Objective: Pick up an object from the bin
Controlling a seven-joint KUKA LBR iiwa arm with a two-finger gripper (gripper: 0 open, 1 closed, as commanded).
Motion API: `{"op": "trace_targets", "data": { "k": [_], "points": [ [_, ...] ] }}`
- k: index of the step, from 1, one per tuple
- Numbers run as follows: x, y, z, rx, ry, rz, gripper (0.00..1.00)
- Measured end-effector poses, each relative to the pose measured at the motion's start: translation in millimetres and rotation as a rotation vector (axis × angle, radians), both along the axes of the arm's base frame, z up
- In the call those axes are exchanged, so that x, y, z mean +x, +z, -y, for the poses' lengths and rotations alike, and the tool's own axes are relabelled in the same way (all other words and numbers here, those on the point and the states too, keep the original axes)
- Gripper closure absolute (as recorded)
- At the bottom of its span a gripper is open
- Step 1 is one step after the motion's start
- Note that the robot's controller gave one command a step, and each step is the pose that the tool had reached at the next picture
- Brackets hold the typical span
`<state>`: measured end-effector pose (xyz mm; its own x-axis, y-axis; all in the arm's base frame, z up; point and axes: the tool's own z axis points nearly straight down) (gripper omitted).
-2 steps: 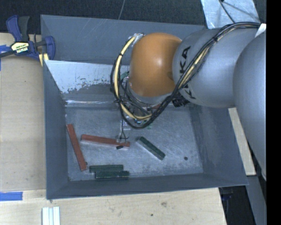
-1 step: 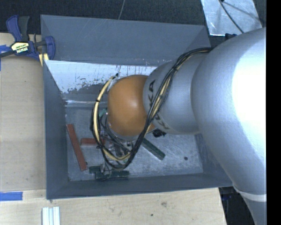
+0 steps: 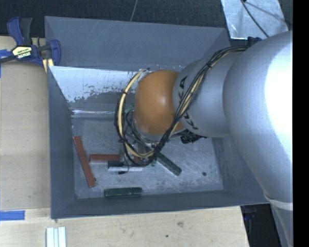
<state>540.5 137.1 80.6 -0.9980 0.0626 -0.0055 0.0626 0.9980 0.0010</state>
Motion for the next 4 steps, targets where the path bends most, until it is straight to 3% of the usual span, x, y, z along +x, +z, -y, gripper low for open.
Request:
{"op": "trace_targets", "data": {
  "k": [1, 2, 3, 4],
  "points": [
    [-0.7, -0.8, -0.3, 0.0, -0.001, -0.002, 0.0],
    [-0.2, 0.0, -0.4, 0.001, -0.002, -0.001, 1.0],
    [-0.8, -0.8, -0.1, 0.0, -0.002, -0.002, 0.0],
    [-1.1, -1.3, 0.1, 0.0, -0.002, -0.003, 1.0]
  ]
}}
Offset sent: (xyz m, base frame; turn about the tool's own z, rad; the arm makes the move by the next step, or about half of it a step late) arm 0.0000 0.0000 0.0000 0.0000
